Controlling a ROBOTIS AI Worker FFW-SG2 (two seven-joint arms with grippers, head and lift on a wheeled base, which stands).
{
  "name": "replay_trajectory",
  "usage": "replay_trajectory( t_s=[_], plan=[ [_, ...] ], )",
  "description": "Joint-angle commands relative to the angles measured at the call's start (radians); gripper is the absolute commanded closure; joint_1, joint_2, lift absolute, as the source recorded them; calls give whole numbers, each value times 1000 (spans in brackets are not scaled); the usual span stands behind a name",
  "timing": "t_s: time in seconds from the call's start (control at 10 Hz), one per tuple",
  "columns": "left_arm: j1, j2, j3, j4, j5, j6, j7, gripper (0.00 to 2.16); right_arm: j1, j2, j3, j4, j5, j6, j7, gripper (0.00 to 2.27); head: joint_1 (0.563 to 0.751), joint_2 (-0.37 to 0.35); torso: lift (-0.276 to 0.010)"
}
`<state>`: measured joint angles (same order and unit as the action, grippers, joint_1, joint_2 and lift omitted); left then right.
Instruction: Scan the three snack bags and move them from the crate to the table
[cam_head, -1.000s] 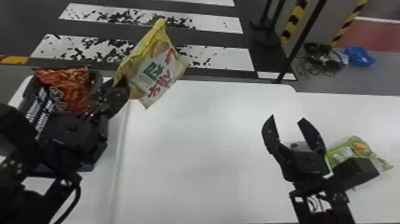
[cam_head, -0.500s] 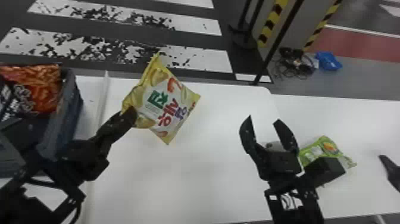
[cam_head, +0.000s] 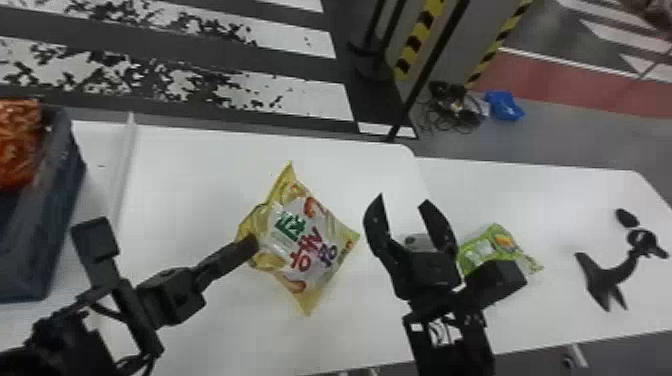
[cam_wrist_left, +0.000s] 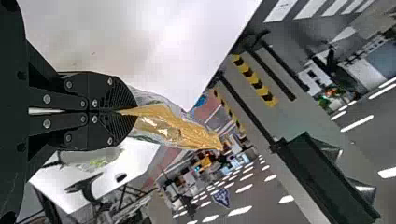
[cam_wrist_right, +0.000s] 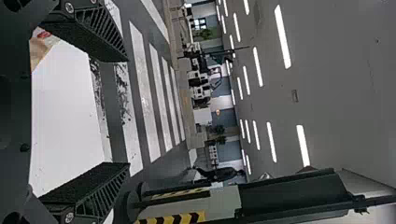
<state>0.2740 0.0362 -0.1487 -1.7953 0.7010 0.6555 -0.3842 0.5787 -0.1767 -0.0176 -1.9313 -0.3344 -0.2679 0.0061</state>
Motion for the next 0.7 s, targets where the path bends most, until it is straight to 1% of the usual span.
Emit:
replay_trajectory(
  t_s=[0.0,0.1,0.2,0.3,0.4,0.5,0.6],
  plan=[
    [-47,-25,-55,93,-54,19,7,2145,4,0,-4,0,0,-6,0,93,695,-350,-62],
    [-61,-33,-75,131,-80,13,11,2145,6,-1,-9,2,-2,-12,0,93,695,-350,-62],
    [-68,-39,-75,149,-101,13,13,2142,7,-1,-12,2,-9,-18,0,93,695,-350,-62],
    [-68,-35,-75,146,-107,-9,19,1865,7,-1,-13,6,-12,-18,2,93,695,-350,-62],
    [-56,-32,-65,131,-130,-49,19,731,6,-1,-13,11,-12,-21,2,93,695,-350,-62],
    [-52,-27,-54,119,-144,-58,21,-2,6,-1,-12,11,-12,-21,2,93,695,-350,-62],
    [-50,-27,-51,102,-184,-58,27,-2,6,-1,-10,11,-12,-21,3,93,695,-350,-62]
  ],
)
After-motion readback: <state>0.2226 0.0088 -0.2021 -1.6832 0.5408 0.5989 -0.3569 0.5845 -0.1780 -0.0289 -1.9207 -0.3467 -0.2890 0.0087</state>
